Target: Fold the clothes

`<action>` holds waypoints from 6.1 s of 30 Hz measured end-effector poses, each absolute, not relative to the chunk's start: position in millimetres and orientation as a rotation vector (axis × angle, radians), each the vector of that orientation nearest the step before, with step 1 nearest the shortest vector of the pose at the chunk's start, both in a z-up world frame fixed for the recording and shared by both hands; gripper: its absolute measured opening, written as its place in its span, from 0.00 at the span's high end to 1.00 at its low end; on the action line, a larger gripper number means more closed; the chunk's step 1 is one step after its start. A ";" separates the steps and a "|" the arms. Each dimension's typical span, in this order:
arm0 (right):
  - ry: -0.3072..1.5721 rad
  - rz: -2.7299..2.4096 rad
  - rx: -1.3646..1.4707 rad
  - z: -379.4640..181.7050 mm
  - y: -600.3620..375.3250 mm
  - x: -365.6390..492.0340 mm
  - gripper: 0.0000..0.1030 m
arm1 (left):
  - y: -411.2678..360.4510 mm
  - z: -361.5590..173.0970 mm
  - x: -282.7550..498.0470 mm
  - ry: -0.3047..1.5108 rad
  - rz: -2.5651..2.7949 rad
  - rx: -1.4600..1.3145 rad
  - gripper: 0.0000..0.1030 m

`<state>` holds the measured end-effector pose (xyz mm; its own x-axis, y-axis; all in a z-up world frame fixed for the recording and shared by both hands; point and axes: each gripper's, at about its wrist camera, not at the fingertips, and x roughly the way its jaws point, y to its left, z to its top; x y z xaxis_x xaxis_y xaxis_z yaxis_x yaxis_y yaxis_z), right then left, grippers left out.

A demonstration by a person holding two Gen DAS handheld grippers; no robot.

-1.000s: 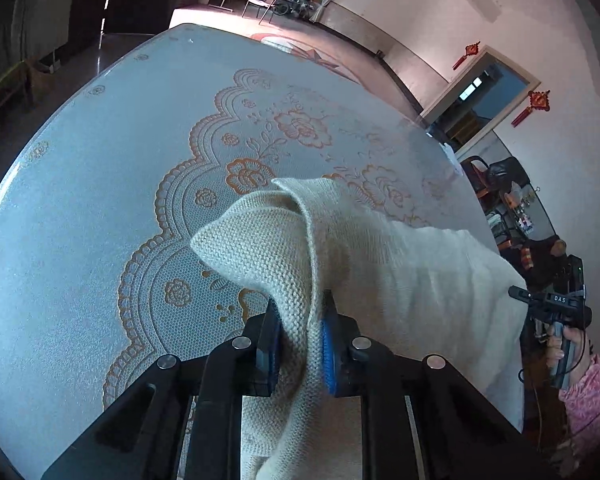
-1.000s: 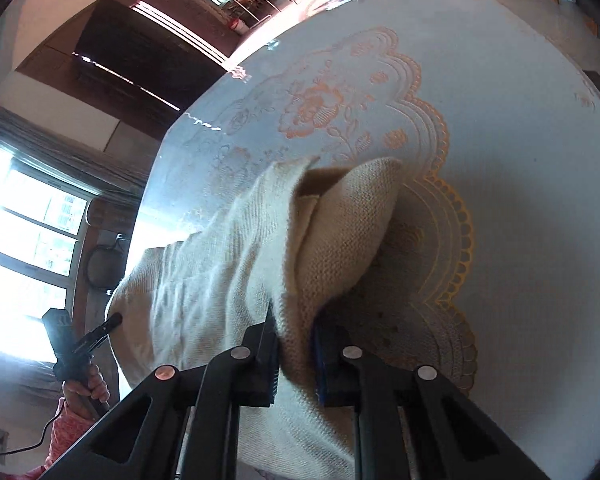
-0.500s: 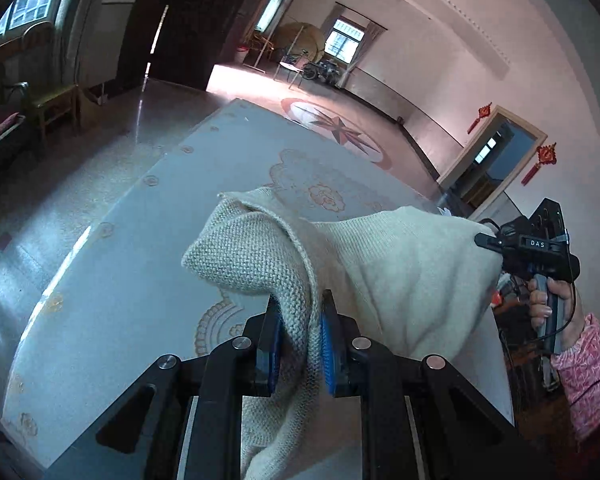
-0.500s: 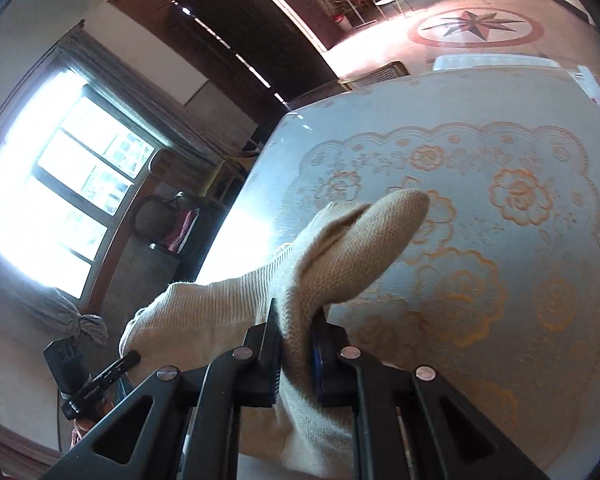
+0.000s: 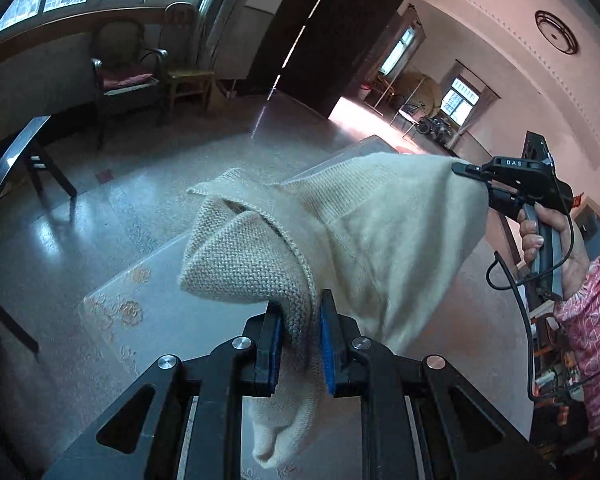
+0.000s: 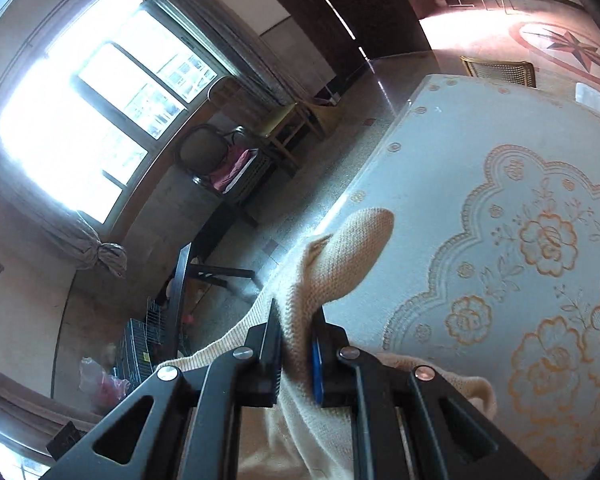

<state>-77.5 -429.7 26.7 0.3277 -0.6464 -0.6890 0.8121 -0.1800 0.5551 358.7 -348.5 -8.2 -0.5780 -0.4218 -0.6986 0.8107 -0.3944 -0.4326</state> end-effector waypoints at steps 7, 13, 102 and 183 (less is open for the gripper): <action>0.290 -1.331 1.202 -9.2 -492.2 -48.2 0.90 | -351.4 -53.9 383.0 1.075 -1.913 0.705 0.83; 0.340 -1.407 1.289 -48.1 -513.9 -61.5 0.90 | -351.3 -78.0 384.1 1.078 -1.865 0.793 0.83; 0.841 -1.262 0.771 3.1 -321.5 142.5 0.19 | -304.8 -12.1 329.3 0.855 -1.357 0.770 0.22; 0.768 -1.354 0.818 11.5 -302.3 96.9 0.19 | -296.8 -8.3 275.4 0.966 -1.515 0.707 0.24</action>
